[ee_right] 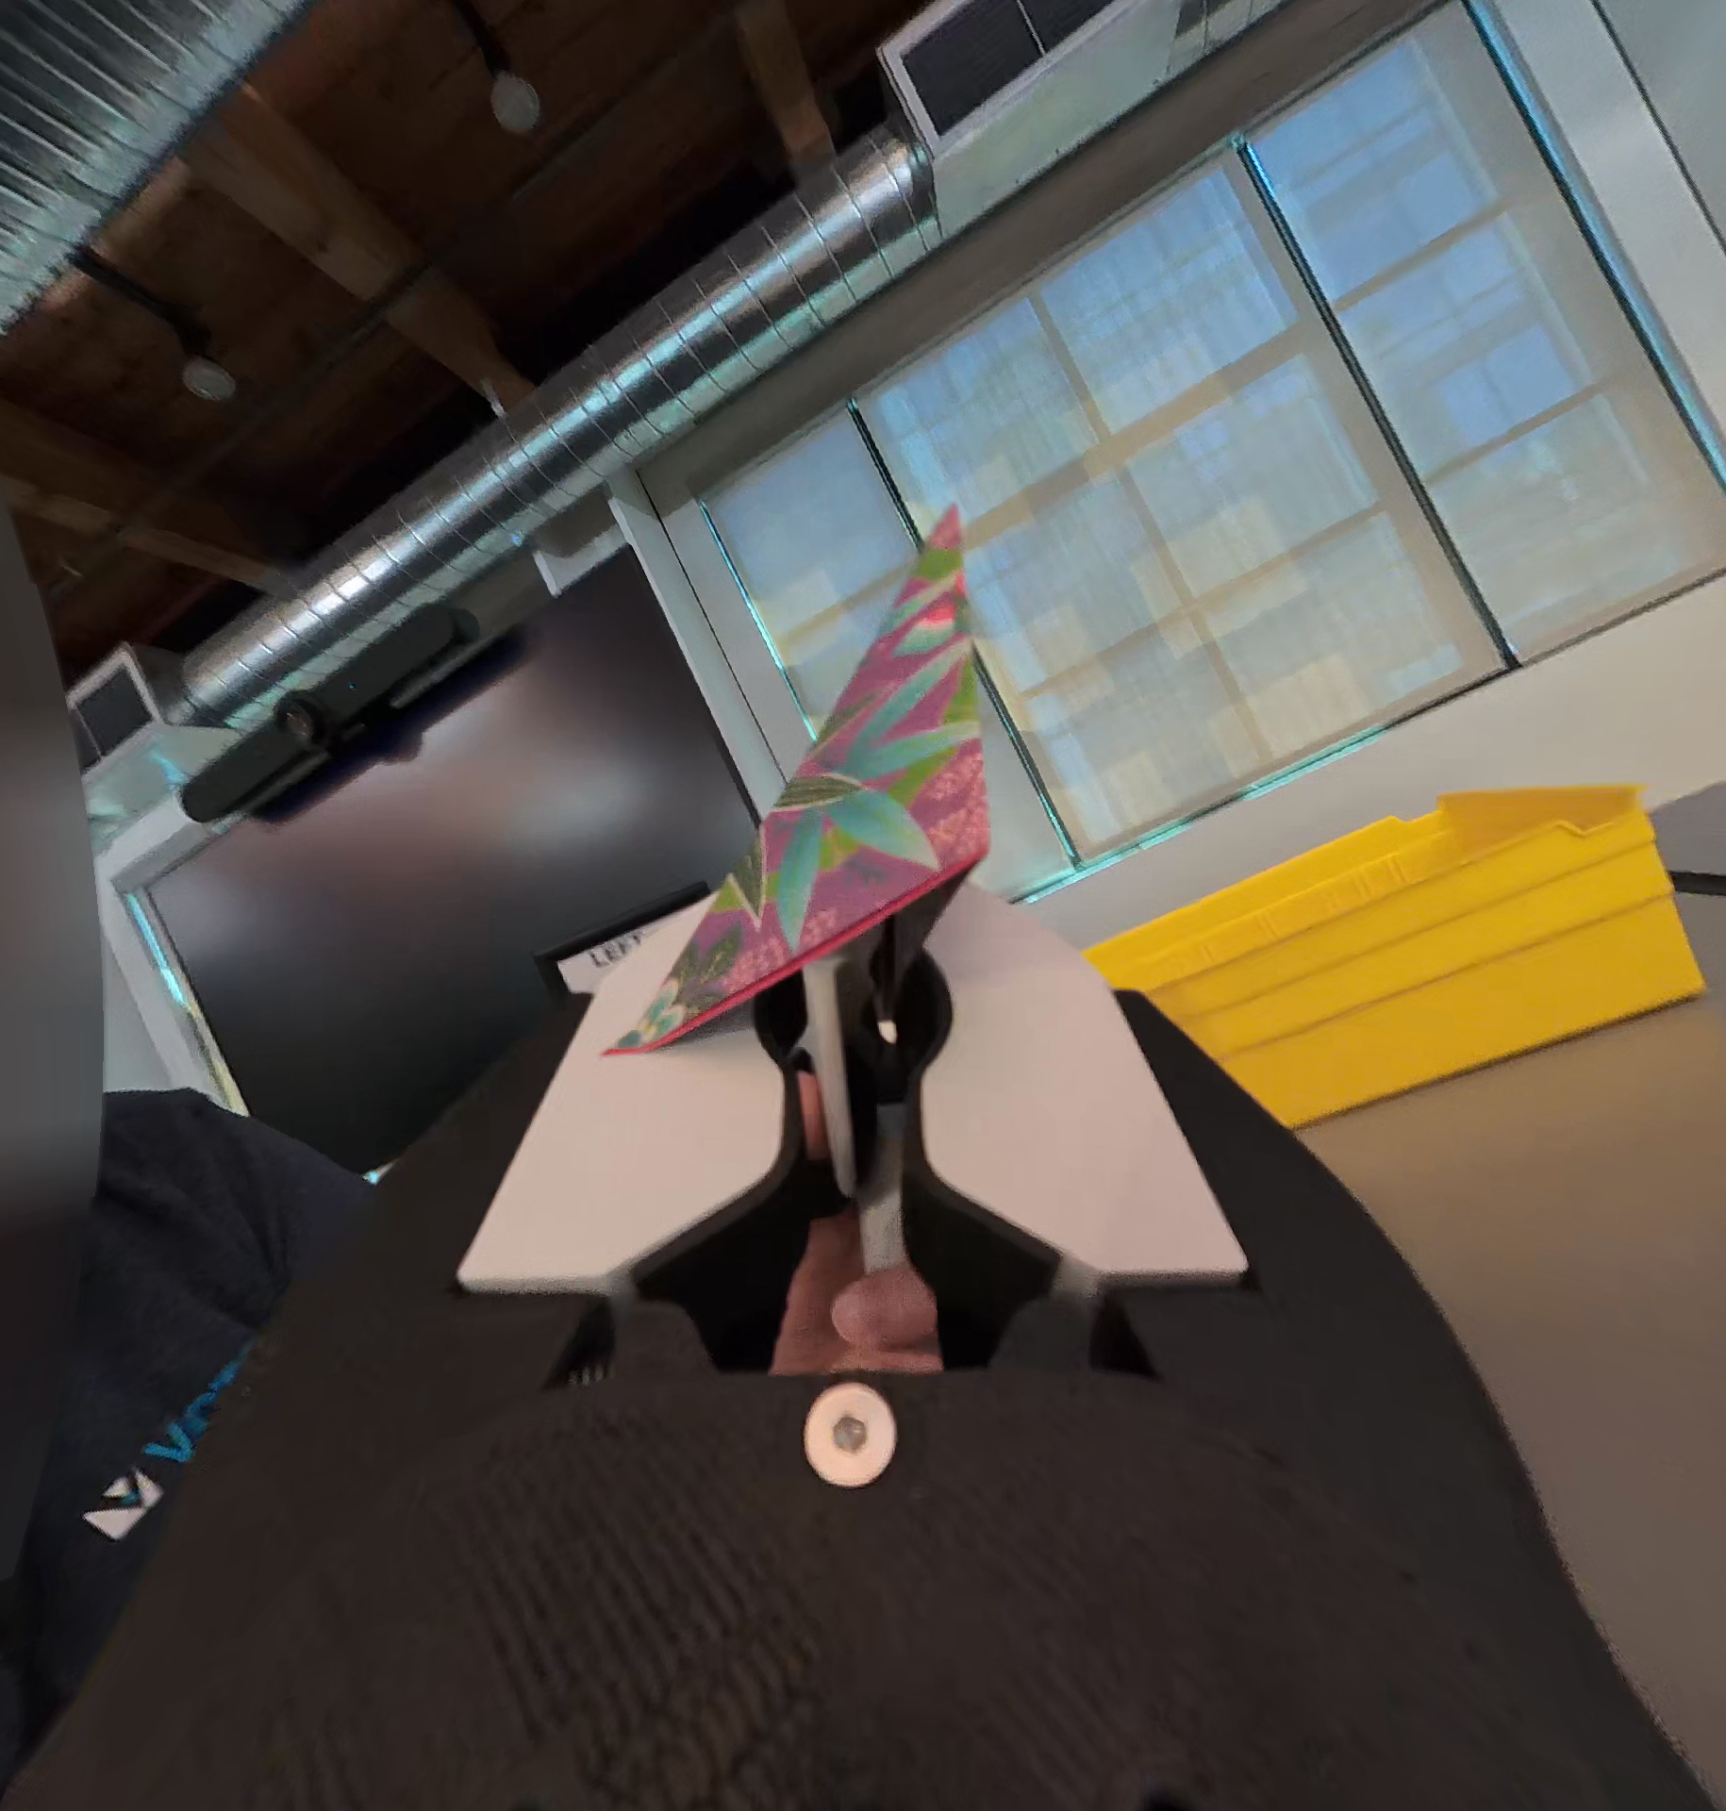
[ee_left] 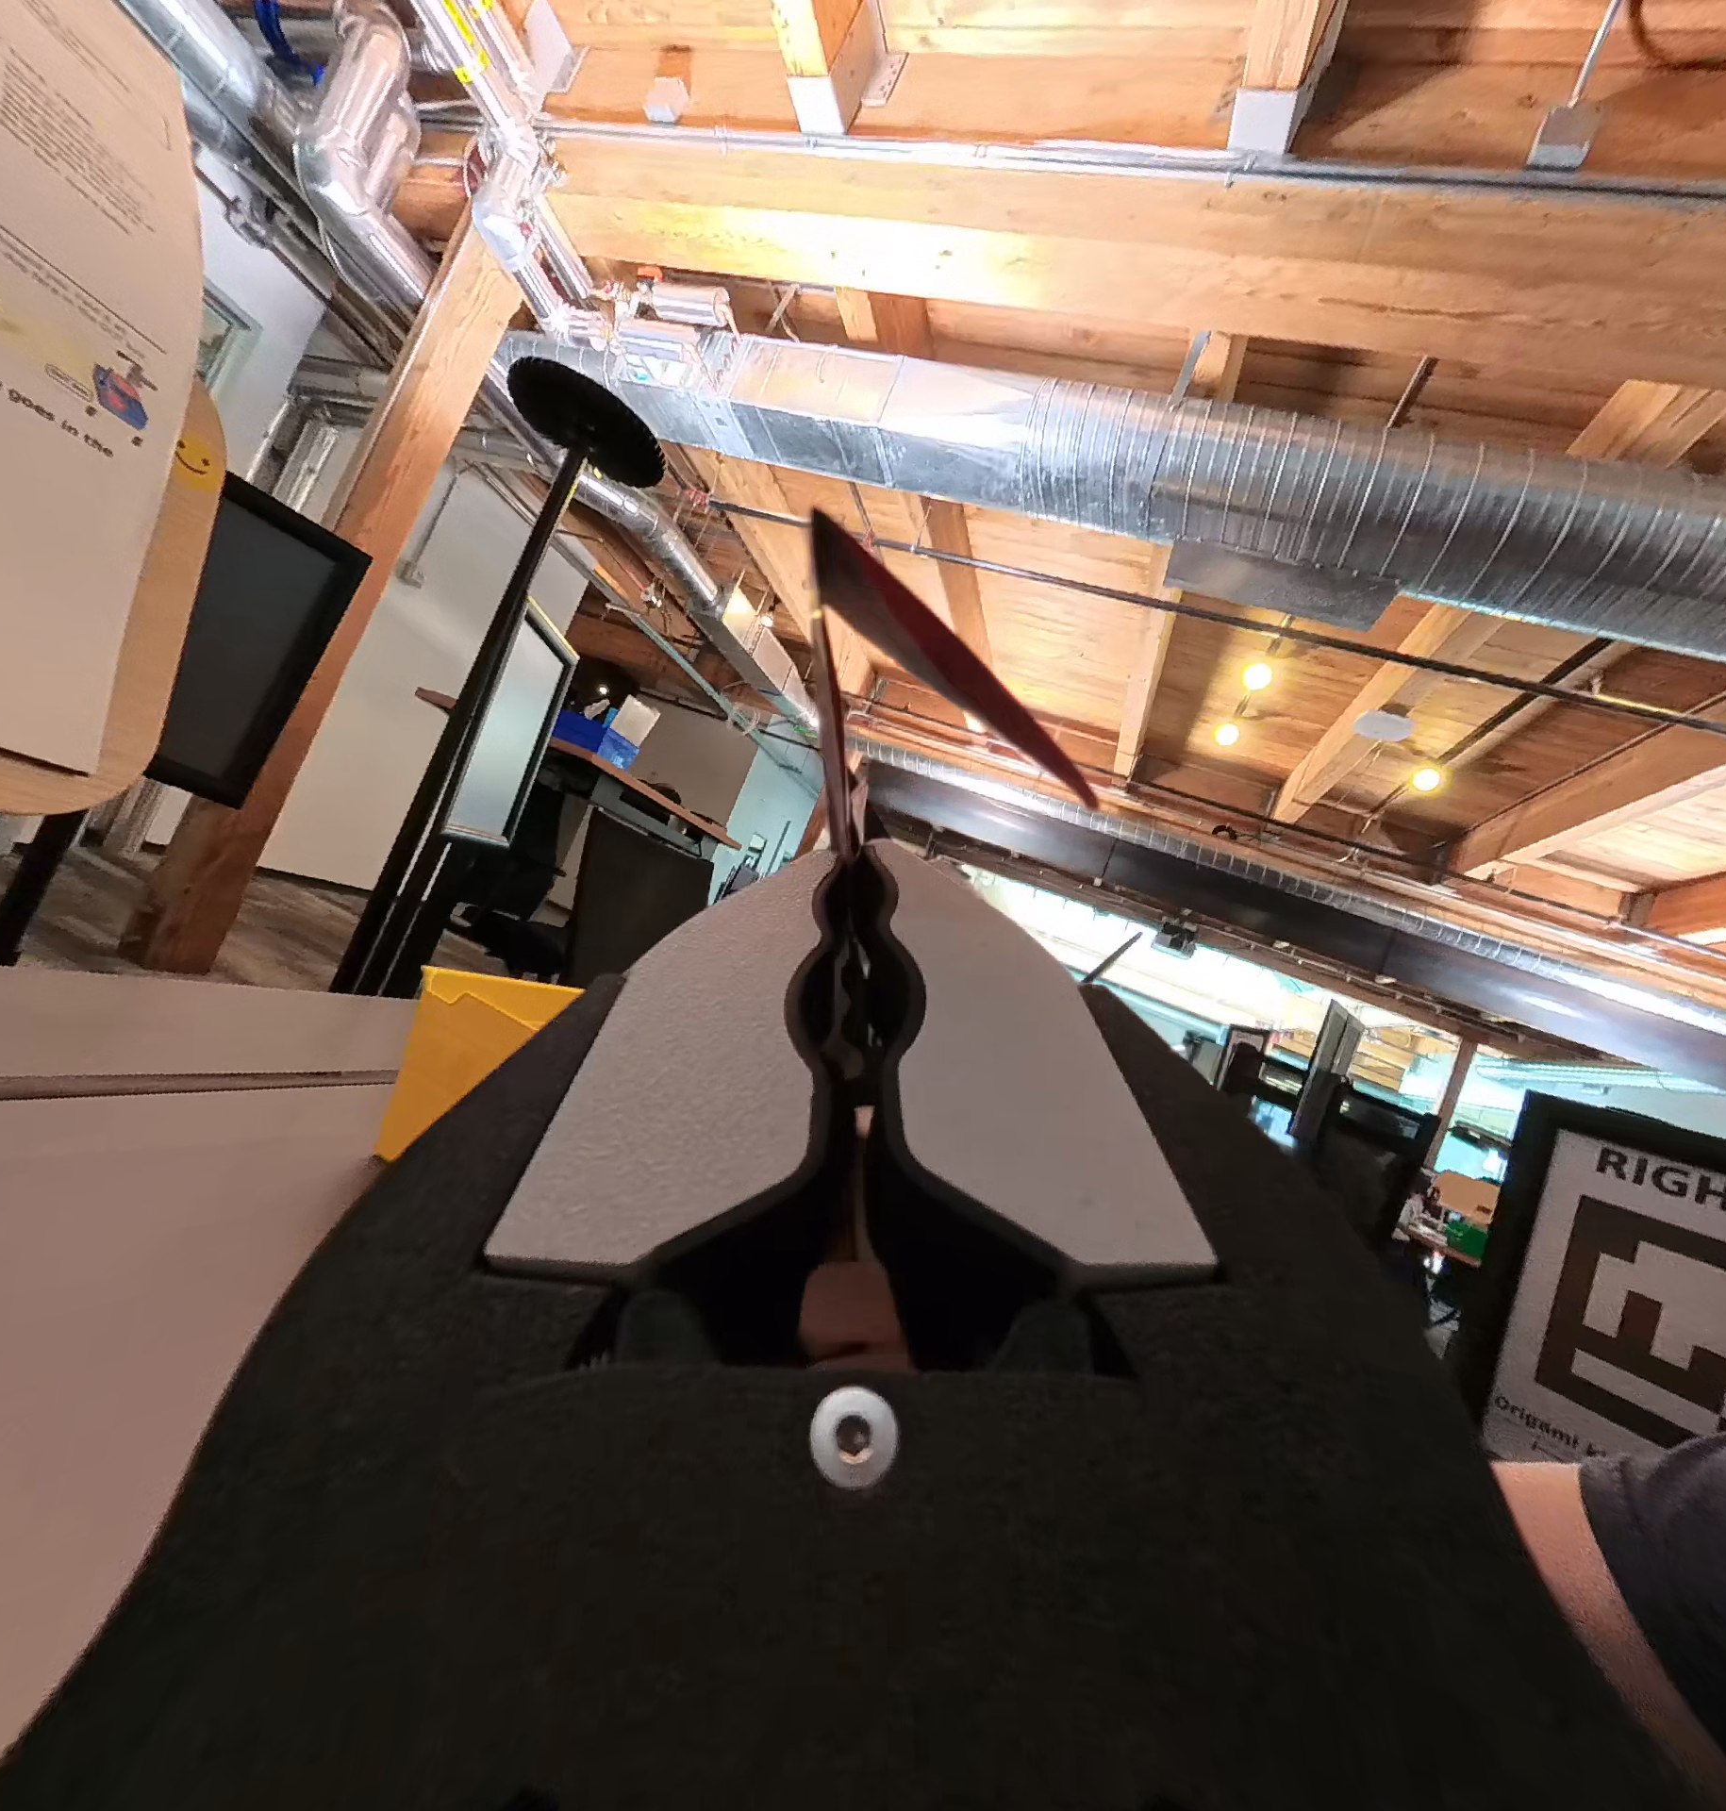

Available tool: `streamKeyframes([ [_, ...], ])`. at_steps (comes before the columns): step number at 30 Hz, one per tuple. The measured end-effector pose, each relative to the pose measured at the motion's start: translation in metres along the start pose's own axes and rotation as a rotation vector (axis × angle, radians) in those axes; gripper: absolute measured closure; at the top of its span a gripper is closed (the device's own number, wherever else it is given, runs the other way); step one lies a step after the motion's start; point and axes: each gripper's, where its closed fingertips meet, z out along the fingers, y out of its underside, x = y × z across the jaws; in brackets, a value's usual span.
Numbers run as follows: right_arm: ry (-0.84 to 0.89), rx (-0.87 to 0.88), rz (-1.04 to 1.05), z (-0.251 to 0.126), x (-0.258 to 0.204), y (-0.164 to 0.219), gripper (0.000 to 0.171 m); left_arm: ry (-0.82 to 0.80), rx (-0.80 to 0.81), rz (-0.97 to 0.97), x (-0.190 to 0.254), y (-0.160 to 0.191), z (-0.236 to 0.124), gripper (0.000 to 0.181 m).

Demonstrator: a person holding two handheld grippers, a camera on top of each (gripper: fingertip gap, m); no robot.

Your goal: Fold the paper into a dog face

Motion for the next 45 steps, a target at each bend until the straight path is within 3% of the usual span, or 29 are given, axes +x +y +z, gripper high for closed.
streamKeyframes([
  [2,0.029,0.008,0.020,-0.002,0.004,0.000,0.169,0.024,0.003,-0.025,0.002,0.002,0.000,0.181],
  [7,0.030,0.034,0.040,-0.001,0.005,0.001,0.169,0.027,0.030,-0.029,0.001,-0.002,-0.001,0.180],
  [9,0.057,-0.036,0.002,0.004,0.008,0.012,0.143,0.026,0.090,-0.041,-0.002,-0.018,-0.007,0.181],
  [12,0.068,-0.186,-0.095,0.007,0.012,0.032,0.126,-0.003,0.139,-0.037,-0.014,-0.043,-0.020,0.181],
  [15,0.123,-0.160,-0.268,0.000,0.012,0.013,0.122,-0.018,0.168,-0.024,-0.022,-0.063,-0.036,0.181],
  [19,0.261,-0.070,-0.524,-0.010,0.007,-0.041,0.123,-0.005,0.197,-0.058,-0.028,-0.074,-0.050,0.181],
  [21,0.307,-0.136,-0.466,-0.002,0.019,-0.052,0.122,0.013,0.189,-0.074,-0.028,-0.073,-0.050,0.181],
  [25,0.164,-0.373,-0.258,0.027,0.030,-0.032,0.122,0.033,0.162,-0.068,-0.024,-0.068,-0.044,0.181],
  [28,0.031,-0.495,-0.123,0.037,0.026,-0.016,0.140,0.034,0.170,-0.072,-0.025,-0.070,-0.047,0.181],
  [30,-0.068,-0.474,-0.097,0.040,0.017,-0.015,0.148,0.031,0.156,-0.064,-0.026,-0.070,-0.047,0.181],
  [32,-0.108,-0.458,-0.098,0.038,0.015,-0.015,0.170,0.034,0.130,-0.056,-0.027,-0.067,-0.045,0.181],
  [36,-0.035,-0.464,-0.137,0.028,0.026,-0.020,0.170,0.052,0.071,-0.060,-0.026,-0.059,-0.040,0.181],
  [38,-0.023,-0.419,-0.113,0.025,0.023,-0.031,0.170,0.053,0.047,-0.055,-0.023,-0.059,-0.038,0.165],
  [41,0.004,-0.392,-0.069,0.020,0.024,-0.044,0.170,0.067,-0.014,-0.045,-0.017,-0.058,-0.032,0.109],
  [42,0.003,-0.414,-0.068,0.017,0.024,-0.043,0.170,0.080,-0.007,-0.045,-0.015,-0.061,-0.033,0.100],
  [45,0.019,-0.519,-0.064,0.008,0.029,-0.032,0.170,0.085,0.044,-0.073,-0.018,-0.077,-0.041,0.106],
])
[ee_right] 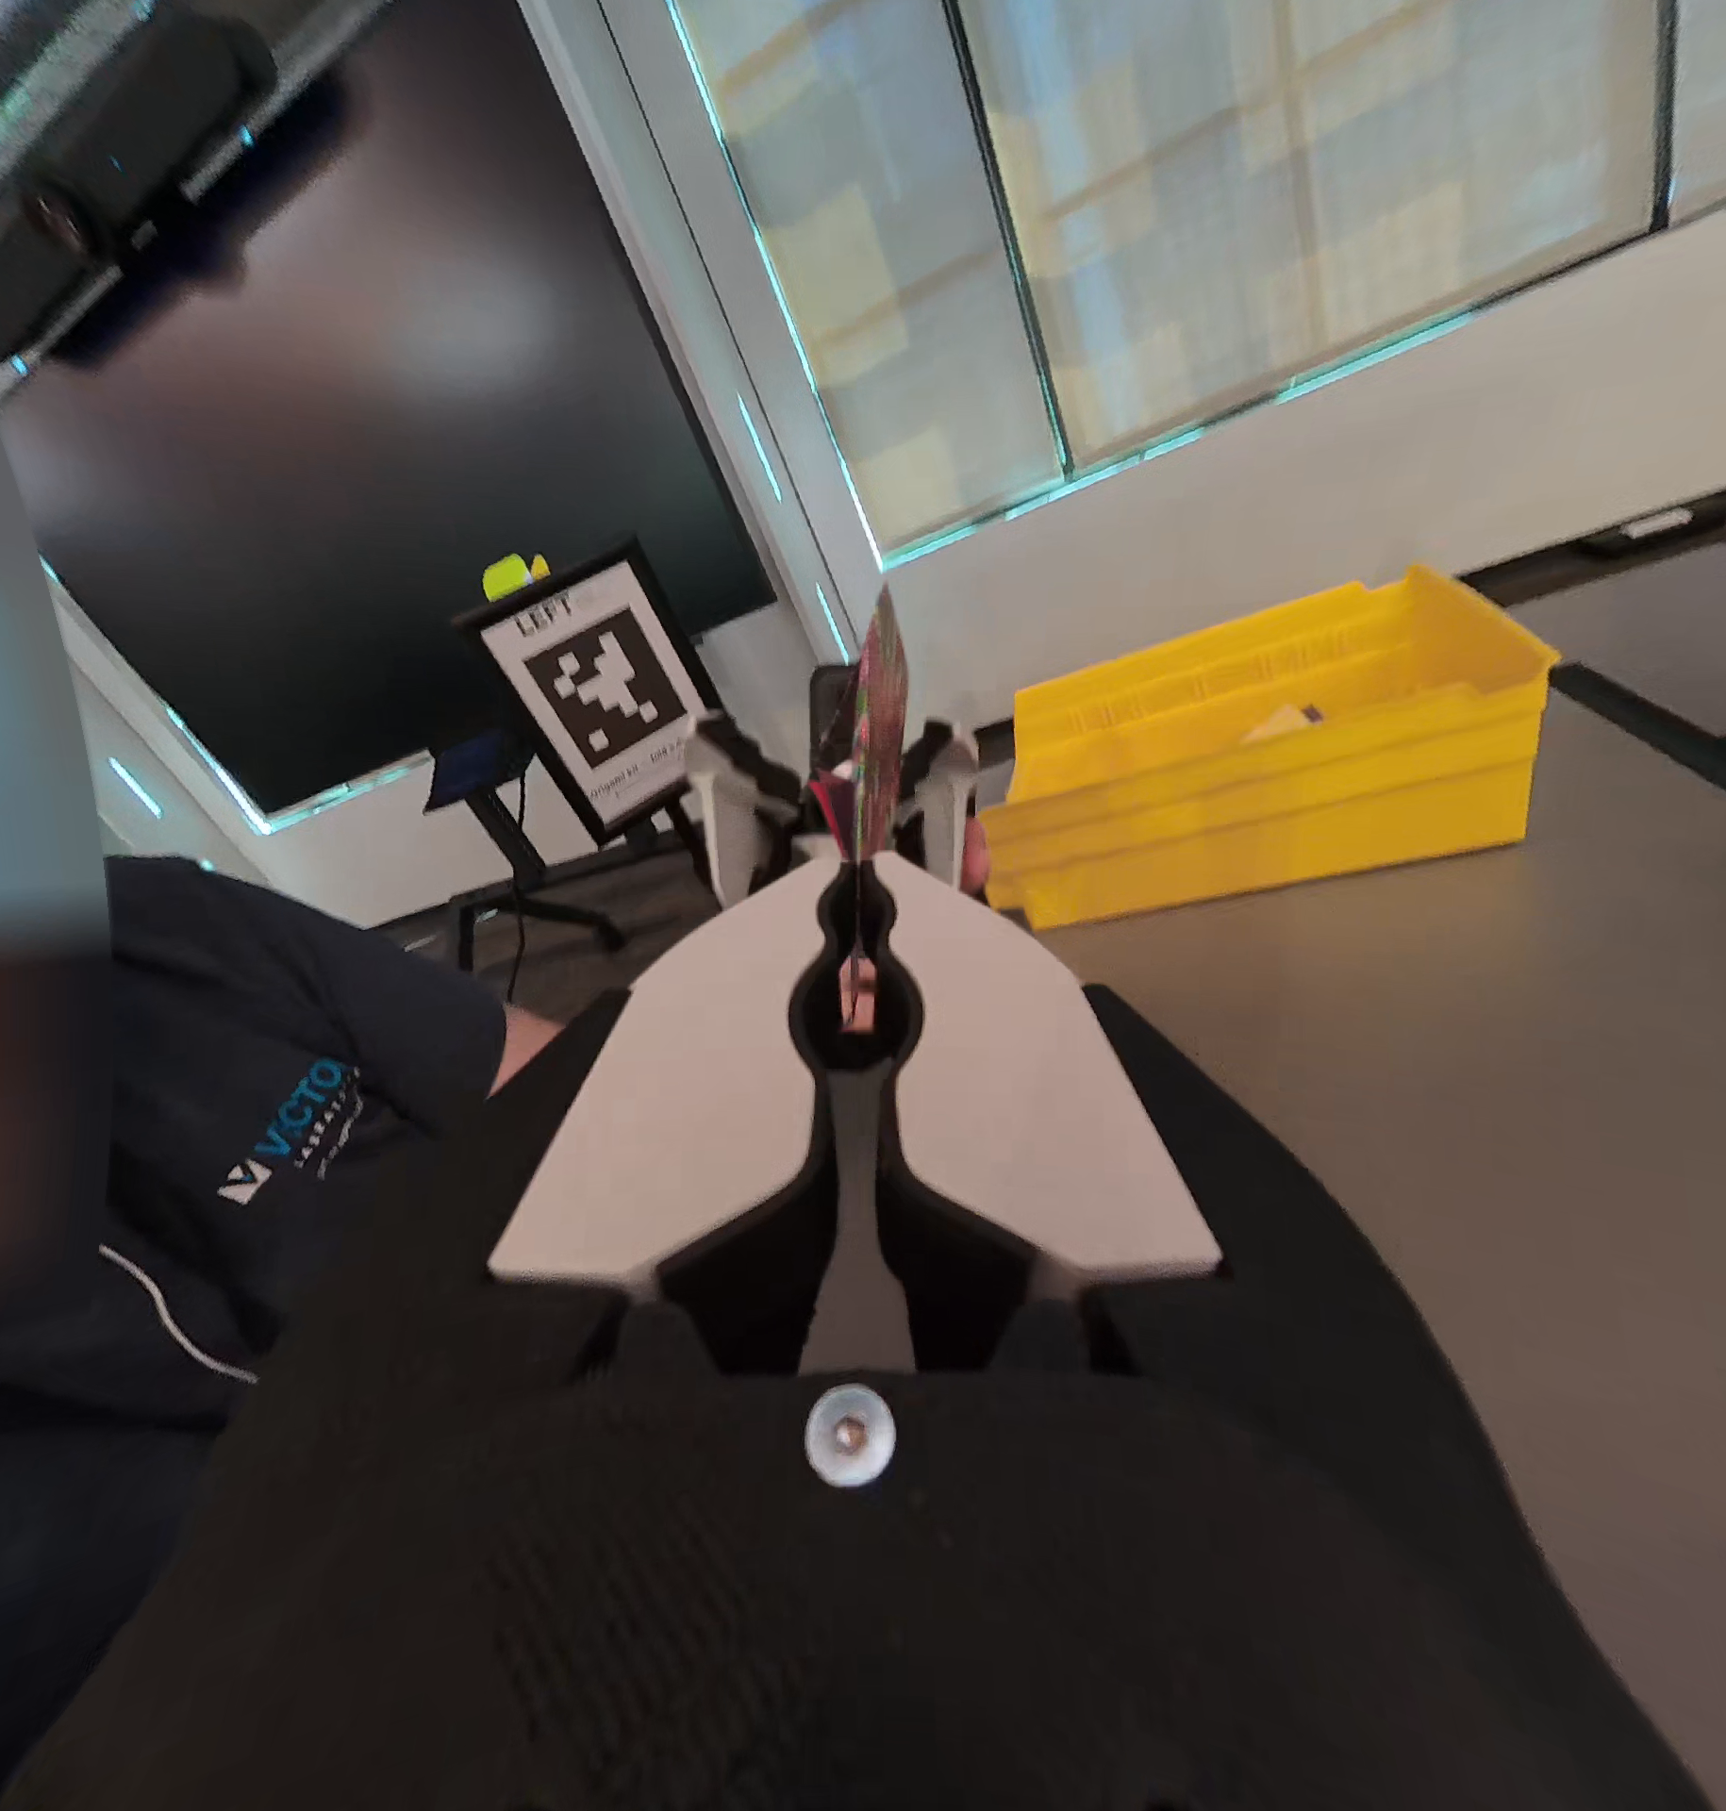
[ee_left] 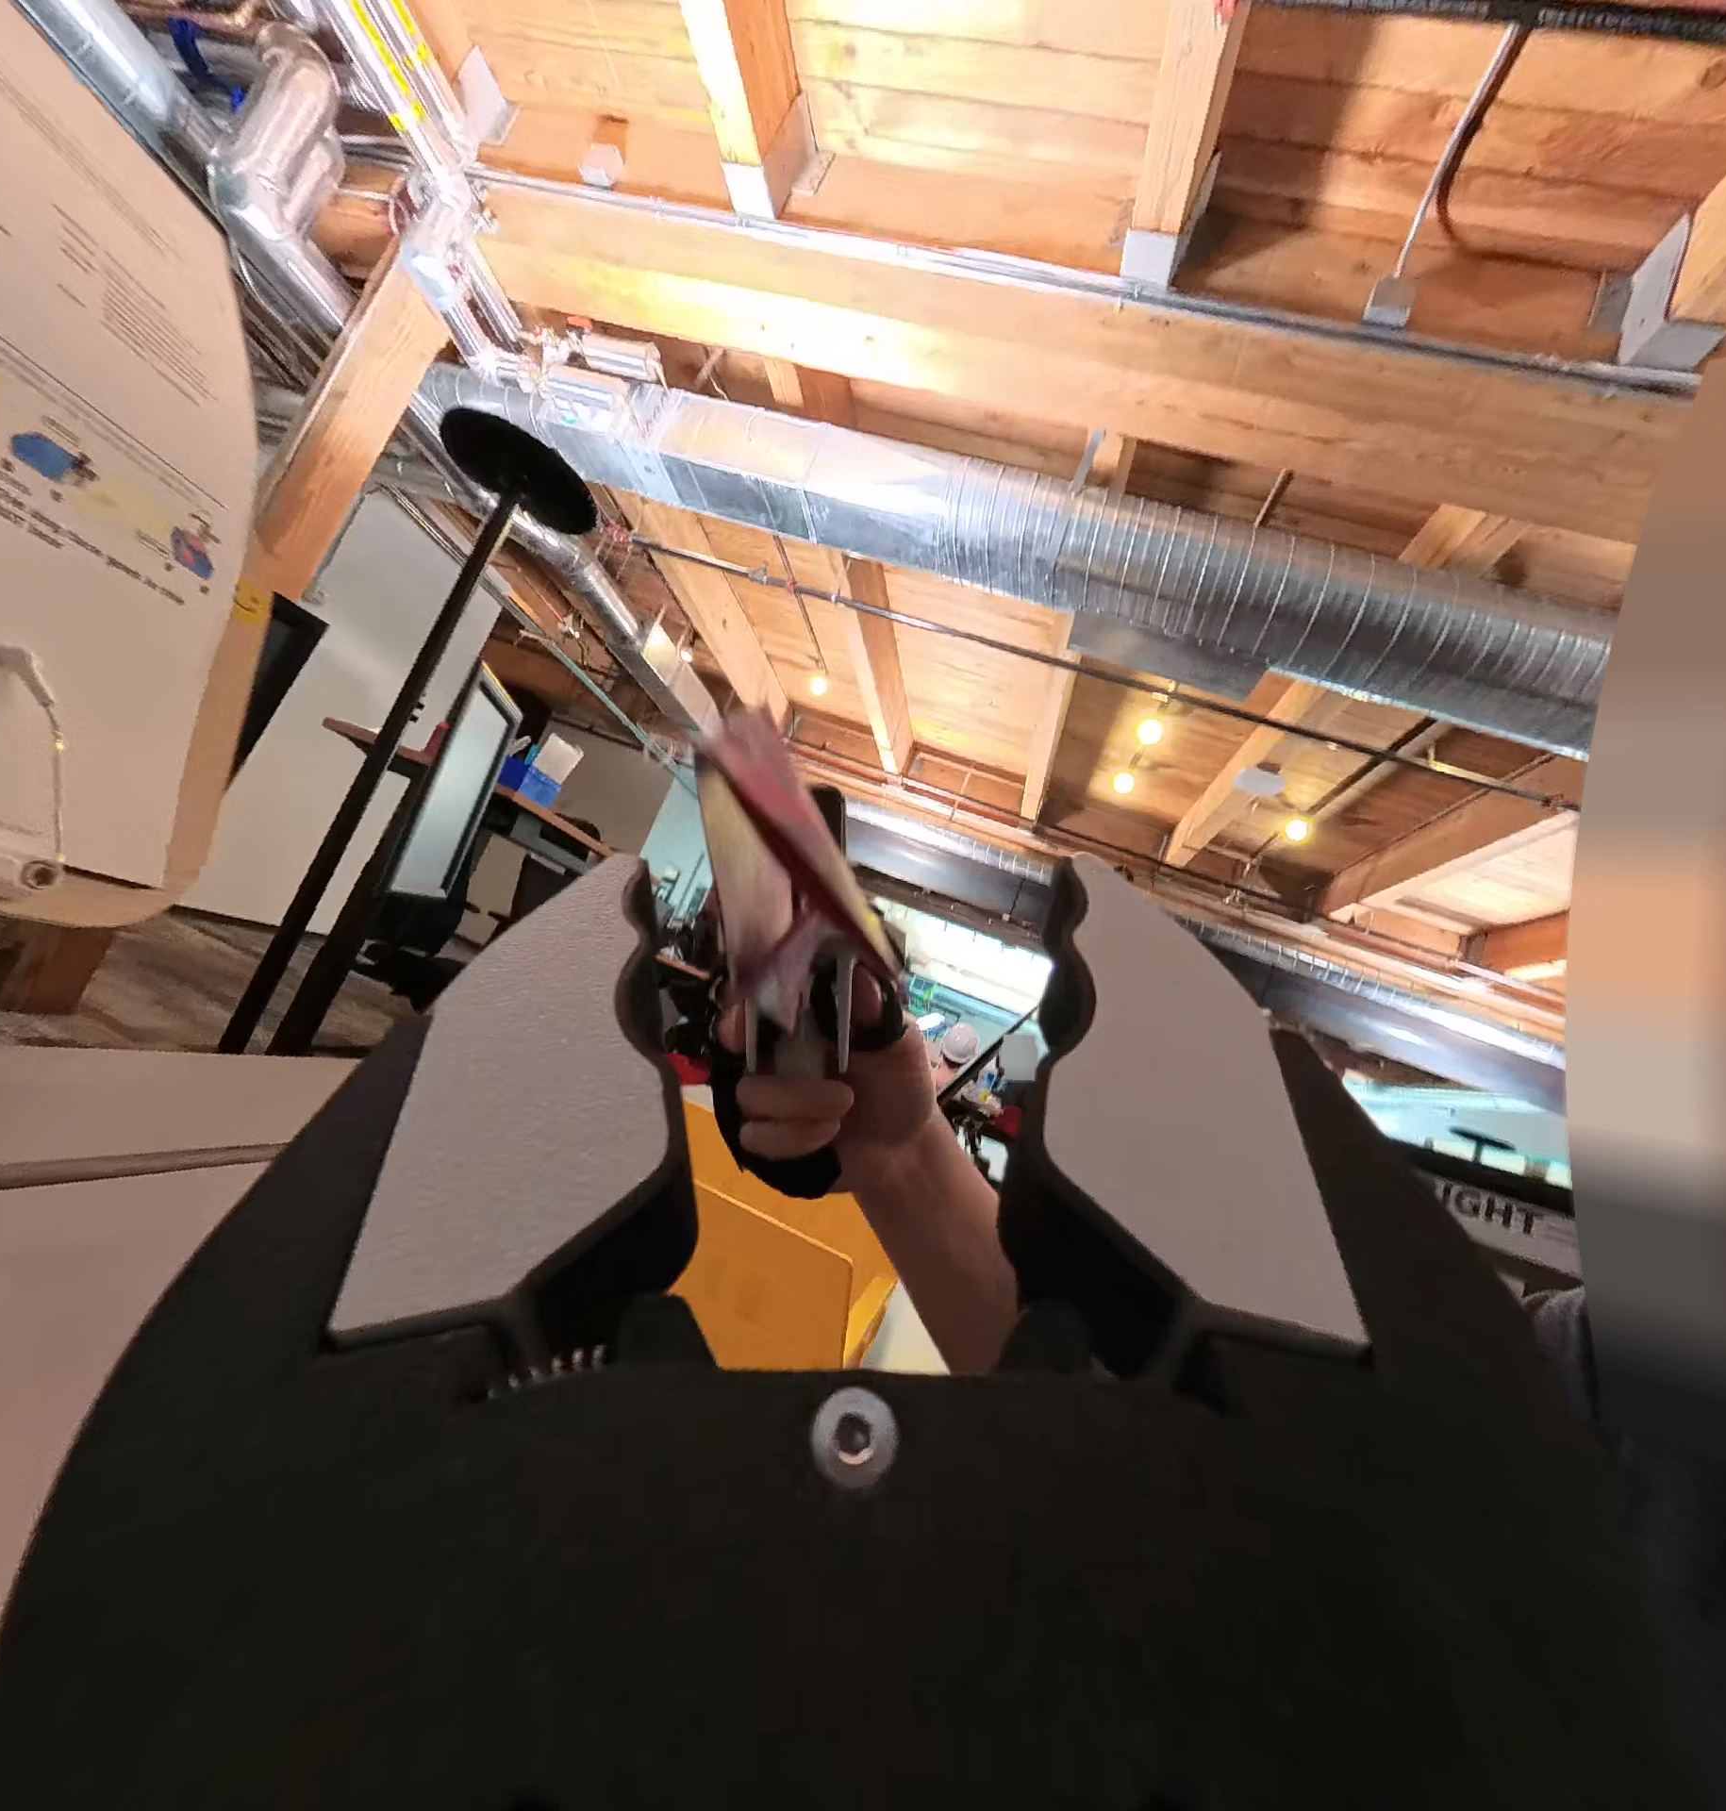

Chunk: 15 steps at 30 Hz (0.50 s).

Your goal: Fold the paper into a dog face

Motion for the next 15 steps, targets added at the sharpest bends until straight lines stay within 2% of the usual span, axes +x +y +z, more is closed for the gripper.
streamKeyframes([
  [5,-0.035,-0.039,0.001,0.005,0.001,0.010,0.170,-0.059,-0.057,-0.023,-0.015,0.004,-0.002,0.111],
  [9,-0.031,-0.083,-0.029,0.006,0.003,0.019,0.170,-0.027,-0.018,-0.080,-0.018,0.000,-0.009,0.142],
  [12,-0.050,-0.076,-0.023,0.007,0.001,0.018,0.170,-0.012,-0.008,-0.061,-0.017,-0.003,-0.013,0.177],
  [15,-0.052,-0.079,-0.016,0.007,0.002,0.019,0.170,-0.027,-0.017,-0.027,-0.017,-0.003,-0.014,0.181],
])
